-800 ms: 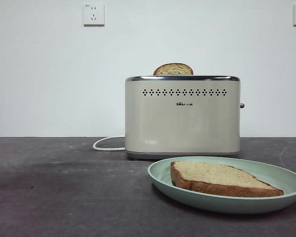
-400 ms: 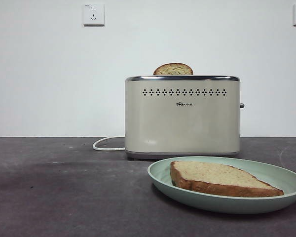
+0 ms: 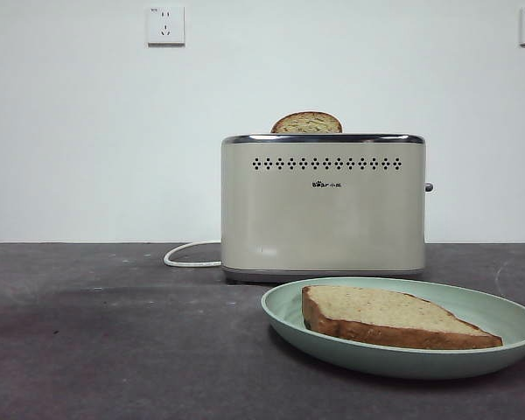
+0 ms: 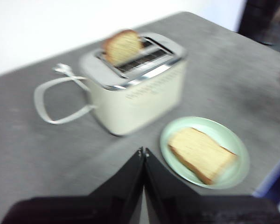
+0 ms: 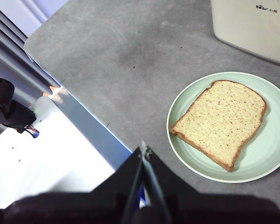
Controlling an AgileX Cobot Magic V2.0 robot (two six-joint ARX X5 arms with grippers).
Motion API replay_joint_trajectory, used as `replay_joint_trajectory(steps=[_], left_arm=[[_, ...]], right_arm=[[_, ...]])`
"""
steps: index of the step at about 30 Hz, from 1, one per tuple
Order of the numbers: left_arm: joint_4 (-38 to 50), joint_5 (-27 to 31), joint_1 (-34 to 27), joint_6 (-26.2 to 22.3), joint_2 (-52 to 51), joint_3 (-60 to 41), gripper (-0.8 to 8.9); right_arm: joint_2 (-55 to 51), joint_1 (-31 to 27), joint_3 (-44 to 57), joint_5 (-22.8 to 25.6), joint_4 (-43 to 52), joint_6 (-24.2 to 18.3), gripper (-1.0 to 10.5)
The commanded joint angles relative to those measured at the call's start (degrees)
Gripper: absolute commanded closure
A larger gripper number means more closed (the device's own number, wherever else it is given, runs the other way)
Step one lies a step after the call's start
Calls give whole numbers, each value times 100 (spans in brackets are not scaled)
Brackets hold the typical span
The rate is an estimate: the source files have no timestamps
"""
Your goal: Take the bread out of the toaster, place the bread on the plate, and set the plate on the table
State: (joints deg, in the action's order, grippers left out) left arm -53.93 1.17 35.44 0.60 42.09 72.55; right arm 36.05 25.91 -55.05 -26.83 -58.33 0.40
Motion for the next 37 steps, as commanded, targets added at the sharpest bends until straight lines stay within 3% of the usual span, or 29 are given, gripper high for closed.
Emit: replay_joint_trajectory(steps=[1,4,9,14,17,26,33,37], left_arm=[[326,721,-83,-236,-15,-39,818],[817,1115,-444,-546,-109,-247,818],[2621,603,-1399,-787,-752,-1530,818],[4854,142,-2258,-804,-1746,-3556,818],[5418,-155,-2653,-721,-2299,-4575,818],[5549,-144,-3410,-284,-3377,-6387,817],[5431,-136,-3593,138,-4028,-7156,818],[4883,-109,-3602,175,-4197,-7239,817]], right_arm=[[-9,7,48,17,22,15,945],[-9,7,48,15,20,15,945],[-9,7,48,17,17,15,945],[-9,7,48,15,20,15,945],[-9,7,48,17,20,15,945],[-9,7,48,17,17,15,945],[-9,7,48,17,17,15,945],[-9,7,48,17,17,15,945]])
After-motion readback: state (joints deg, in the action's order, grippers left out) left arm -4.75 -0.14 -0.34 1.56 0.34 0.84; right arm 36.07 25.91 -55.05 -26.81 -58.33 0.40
